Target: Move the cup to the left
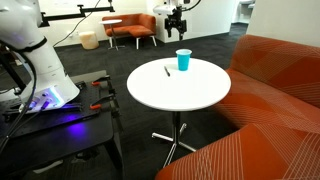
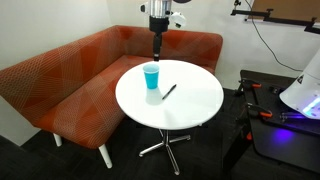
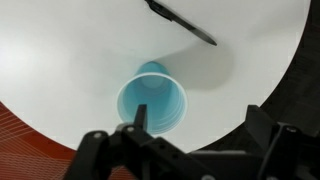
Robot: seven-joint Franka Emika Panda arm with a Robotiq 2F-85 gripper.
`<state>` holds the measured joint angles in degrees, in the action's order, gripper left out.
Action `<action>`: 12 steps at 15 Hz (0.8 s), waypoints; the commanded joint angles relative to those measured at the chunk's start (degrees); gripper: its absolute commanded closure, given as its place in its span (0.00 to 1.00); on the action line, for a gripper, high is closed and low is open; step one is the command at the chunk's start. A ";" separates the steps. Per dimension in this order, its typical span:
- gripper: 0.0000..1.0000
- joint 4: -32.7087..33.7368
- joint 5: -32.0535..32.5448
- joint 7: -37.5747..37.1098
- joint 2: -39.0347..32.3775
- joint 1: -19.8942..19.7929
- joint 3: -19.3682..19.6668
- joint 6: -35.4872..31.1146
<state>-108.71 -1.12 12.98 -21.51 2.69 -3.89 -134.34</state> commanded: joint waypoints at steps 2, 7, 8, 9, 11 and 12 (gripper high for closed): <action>0.00 8.07 0.80 1.33 -6.84 -0.41 -0.68 2.98; 0.00 4.33 0.39 0.10 -4.92 -0.41 -0.64 0.43; 0.00 4.34 0.39 0.10 -4.92 -0.41 -0.65 0.43; 0.00 4.34 0.39 0.10 -4.90 -0.40 -0.65 0.43; 0.00 0.27 3.51 -5.42 -1.77 1.87 1.15 -4.24; 0.00 0.20 5.98 -7.49 -1.83 2.86 2.01 -5.16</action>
<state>-105.03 0.13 11.18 -26.21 3.06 -3.81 -135.84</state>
